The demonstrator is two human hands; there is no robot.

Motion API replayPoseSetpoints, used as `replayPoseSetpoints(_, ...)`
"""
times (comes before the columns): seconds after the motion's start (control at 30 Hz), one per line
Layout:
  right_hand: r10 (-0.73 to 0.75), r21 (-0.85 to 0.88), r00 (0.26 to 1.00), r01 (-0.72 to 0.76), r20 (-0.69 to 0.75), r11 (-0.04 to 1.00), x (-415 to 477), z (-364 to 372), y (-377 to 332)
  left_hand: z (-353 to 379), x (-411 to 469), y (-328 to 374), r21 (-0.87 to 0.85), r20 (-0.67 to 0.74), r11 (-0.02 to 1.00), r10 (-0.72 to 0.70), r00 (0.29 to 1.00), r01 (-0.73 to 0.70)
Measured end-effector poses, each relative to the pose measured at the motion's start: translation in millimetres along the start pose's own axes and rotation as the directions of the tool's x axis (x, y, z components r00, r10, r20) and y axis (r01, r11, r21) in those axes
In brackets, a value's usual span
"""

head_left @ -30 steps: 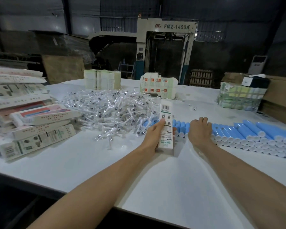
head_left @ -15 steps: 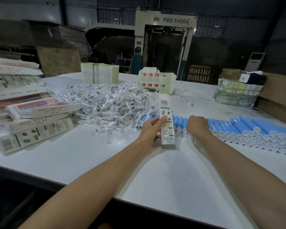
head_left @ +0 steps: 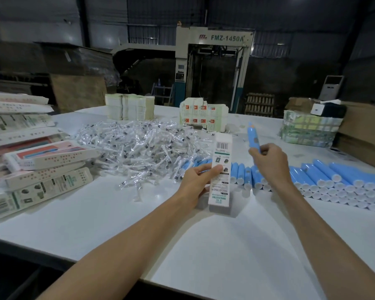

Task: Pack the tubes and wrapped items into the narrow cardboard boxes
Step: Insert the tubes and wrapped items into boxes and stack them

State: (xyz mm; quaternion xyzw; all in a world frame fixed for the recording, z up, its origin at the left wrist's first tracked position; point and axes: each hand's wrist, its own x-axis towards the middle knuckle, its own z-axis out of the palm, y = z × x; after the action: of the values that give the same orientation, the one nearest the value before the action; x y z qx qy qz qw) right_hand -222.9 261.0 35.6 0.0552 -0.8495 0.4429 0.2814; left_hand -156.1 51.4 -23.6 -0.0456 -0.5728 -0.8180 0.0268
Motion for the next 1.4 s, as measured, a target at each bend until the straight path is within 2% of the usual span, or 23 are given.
replayPoseSetpoints(0.03,0.014,0.196,1.0,-0.015,0.003,0.98,3,-6,-6,1,-1,1,0.01,0.009,1.0,0.002,1.0,-0.002)
replayPoseSetpoints(0.07,0.022,0.41,1.0,-0.026,0.015,0.912,5,-10,-14,1,-1,2,0.025,0.013,1.0,0.002,1.0,-0.003)
replayPoseSetpoints(0.13,0.014,0.749,0.998,-0.051,0.055,0.661,8,-17,-28,3,-3,2,0.059,0.027,0.998,0.001,1.0,-0.003)
replayPoseSetpoints(0.2,-0.016,0.888,0.997,-0.056,0.071,0.457,8,-20,-38,6,-5,3,0.084,0.051,0.997,-0.006,0.999,0.001)
replayPoseSetpoints(0.27,-0.027,0.922,0.998,-0.048,0.064,0.385,9,-22,-44,8,-7,3,0.106,0.075,0.994,-0.005,0.997,-0.003)
replayPoseSetpoints(0.3,-0.036,0.925,0.999,-0.025,0.042,0.38,11,-22,-45,8,-9,3,0.126,0.09,0.992,-0.001,0.996,-0.01)
replayPoseSetpoints(0.33,-0.046,0.913,0.999,0.0,0.02,0.408,12,-22,-45,9,-10,3,0.149,0.108,0.989,0.003,0.994,-0.019)
replayPoseSetpoints(0.4,-0.039,0.823,0.999,0.03,-0.009,0.567,10,-20,-44,10,-11,1,0.177,0.145,0.984,0.002,0.989,-0.028)
replayPoseSetpoints(0.43,-0.032,0.759,0.999,0.029,-0.01,0.65,8,-18,-43,10,-11,0,0.182,0.159,0.983,-0.001,0.987,-0.029)
replayPoseSetpoints(0.5,-0.006,0.677,1.0,-0.01,0.021,0.736,2,-12,-38,10,-11,-2,0.191,0.169,0.981,-0.004,0.986,-0.029)
replayPoseSetpoints(0.67,0.066,0.606,0.998,-0.058,0.01,0.793,-1,-18,-32,9,-12,-2,0.215,0.18,0.975,0.019,0.984,-0.058)
replayPoseSetpoints(0.9,0.032,0.416,0.966,-0.141,0.258,0.898,0,-21,-30,9,-13,-2,0.28,0.196,0.954,0.05,0.979,-0.105)
replayPoseSetpoints(1.0,-0.007,0.322,0.961,-0.085,0.275,0.943,-7,-14,-38,9,-13,-1,0.289,0.188,0.951,0.056,0.981,-0.11)
replayPoseSetpoints(1.07,-0.072,0.161,0.968,0.033,0.241,0.986,-11,-7,-37,9,-13,-2,0.287,0.164,0.952,0.065,0.984,-0.11)
replayPoseSetpoints(1.13,-0.152,-0.19,0.969,0.189,0.192,0.963,-19,-2,-32,8,-11,-3,0.292,0.133,0.95,0.069,0.989,-0.106)
replayPoseSetpoints(1.2,-0.282,-0.407,0.953,0.302,0.109,0.862,-28,0,-30,7,-11,-5,0.289,0.098,0.954,0.05,0.994,-0.076)
replayPoseSetpoints(1.3,-0.468,-0.471,0.882,0.389,-0.058,0.791,-43,4,-44,6,-10,-8,0.26,0.06,0.965,0.005,0.998,-0.021)
replayPoseSetpoints(1.37,-0.575,-0.382,0.816,0.515,-0.054,0.767,-54,17,-66,5,-8,-9,0.235,0.049,0.972,0.004,0.999,-0.015)
replayPoseSetpoints(1.4,-0.604,-0.29,0.797,0.579,0.005,0.762,-61,25,-79,3,-8,-10,0.239,0.035,0.971,0.017,0.999,-0.025)
